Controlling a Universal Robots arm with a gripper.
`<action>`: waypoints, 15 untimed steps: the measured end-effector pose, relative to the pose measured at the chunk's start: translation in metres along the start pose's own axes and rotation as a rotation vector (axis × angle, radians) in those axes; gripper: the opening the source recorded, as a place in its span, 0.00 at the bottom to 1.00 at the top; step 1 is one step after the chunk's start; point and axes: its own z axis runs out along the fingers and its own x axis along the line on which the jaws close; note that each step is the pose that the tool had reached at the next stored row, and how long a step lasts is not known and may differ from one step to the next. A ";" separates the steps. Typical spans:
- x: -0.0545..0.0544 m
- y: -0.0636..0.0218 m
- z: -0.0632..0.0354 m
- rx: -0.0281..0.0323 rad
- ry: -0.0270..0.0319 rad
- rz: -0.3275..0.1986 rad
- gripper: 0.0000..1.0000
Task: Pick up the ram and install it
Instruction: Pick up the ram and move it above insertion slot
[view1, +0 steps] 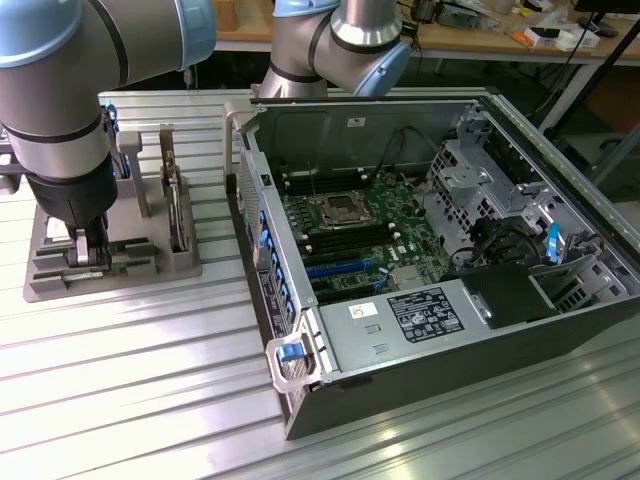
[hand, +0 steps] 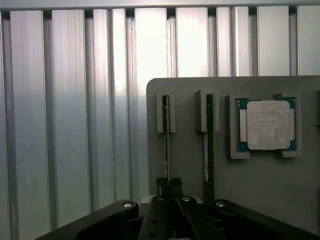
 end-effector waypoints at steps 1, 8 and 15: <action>0.000 0.0000 0.0000 0.0000 0.0000 0.000 0.12; 0.000 0.0001 -0.0015 0.0001 -0.0007 0.000 0.12; 0.000 0.0006 -0.0102 0.0000 -0.0027 0.000 0.12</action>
